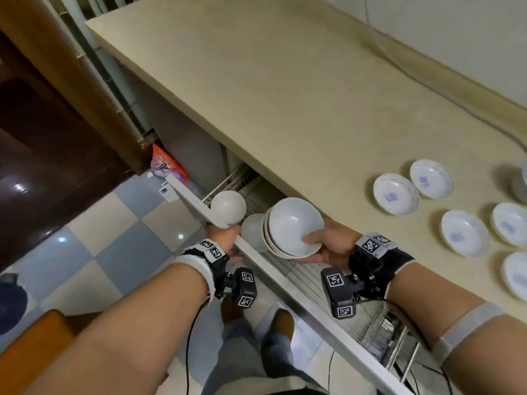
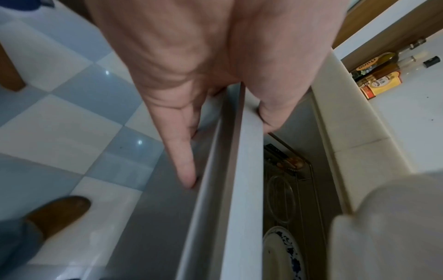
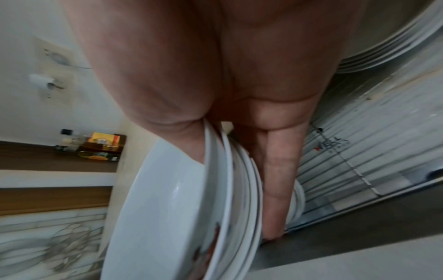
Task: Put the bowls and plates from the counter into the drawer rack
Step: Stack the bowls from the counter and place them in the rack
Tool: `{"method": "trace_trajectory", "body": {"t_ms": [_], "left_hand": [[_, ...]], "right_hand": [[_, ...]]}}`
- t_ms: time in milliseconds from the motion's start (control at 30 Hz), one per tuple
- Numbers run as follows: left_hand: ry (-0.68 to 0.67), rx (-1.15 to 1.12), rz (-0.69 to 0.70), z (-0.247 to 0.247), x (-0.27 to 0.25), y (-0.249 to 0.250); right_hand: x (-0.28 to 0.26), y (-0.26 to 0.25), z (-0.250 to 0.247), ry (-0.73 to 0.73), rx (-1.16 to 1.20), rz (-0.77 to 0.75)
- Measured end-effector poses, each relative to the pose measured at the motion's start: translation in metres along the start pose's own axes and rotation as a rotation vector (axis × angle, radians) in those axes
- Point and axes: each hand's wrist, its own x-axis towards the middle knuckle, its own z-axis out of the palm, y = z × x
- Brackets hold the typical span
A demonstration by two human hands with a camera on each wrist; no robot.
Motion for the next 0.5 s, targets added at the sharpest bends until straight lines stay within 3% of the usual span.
{"method": "trace_trajectory", "body": {"t_ms": [167, 333, 500], "left_hand": [[-0.091, -0.105, -0.025, -0.003, 0.001, -0.01], [-0.141, -0.091, -0.041, -0.013, 0.0, -0.019], [-0.134, -0.081, -0.054, -0.026, 0.005, -0.031]], "right_hand": [[0.016, 0.044, -0.024, 0.075, 0.09, 0.147], [0.037, 0.079, -0.047, 0.271, 0.094, 0.276], [0.071, 0.103, -0.056, 0.364, -0.121, 0.315]]}}
